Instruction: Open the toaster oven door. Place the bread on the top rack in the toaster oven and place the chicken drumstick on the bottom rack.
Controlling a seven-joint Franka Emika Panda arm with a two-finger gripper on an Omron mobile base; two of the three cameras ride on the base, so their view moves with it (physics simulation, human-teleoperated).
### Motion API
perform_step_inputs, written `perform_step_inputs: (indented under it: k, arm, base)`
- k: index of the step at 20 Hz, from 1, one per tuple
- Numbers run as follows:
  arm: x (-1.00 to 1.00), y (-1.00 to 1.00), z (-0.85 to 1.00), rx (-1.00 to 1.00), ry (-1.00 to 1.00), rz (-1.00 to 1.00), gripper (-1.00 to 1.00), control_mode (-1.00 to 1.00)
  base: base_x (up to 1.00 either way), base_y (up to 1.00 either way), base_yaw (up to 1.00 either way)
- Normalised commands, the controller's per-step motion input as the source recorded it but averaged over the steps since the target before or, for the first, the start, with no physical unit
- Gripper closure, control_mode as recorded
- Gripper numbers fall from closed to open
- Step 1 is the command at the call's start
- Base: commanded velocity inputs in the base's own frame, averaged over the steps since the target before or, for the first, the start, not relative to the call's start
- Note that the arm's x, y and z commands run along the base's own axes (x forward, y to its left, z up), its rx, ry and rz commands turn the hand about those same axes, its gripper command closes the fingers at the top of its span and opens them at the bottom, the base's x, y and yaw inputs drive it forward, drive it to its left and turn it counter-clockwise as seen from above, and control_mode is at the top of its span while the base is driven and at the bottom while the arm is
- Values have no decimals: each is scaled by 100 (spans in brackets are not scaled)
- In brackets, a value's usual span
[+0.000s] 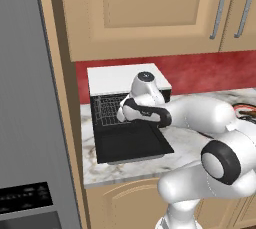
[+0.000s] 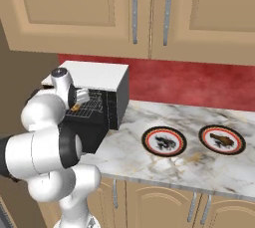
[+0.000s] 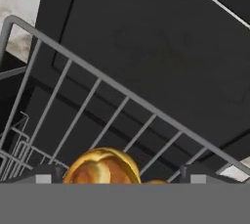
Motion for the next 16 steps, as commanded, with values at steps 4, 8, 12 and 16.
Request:
perform_step_inputs:
  k: [4, 8, 12, 16]
  arm:
    - [-10, -3, 2, 3, 0, -1, -100, -100]
    - [-43, -5, 20, 2, 0, -8, -100, -100]
    - [-55, -4, 24, 0, 0, -20, -100, -100]
    - [-100, -43, 10, 5, 8, -26, -100, -100]
  base:
    - [0, 0, 0]
    - [0, 0, 0]
    - [0, 0, 0]
    - [0, 0, 0]
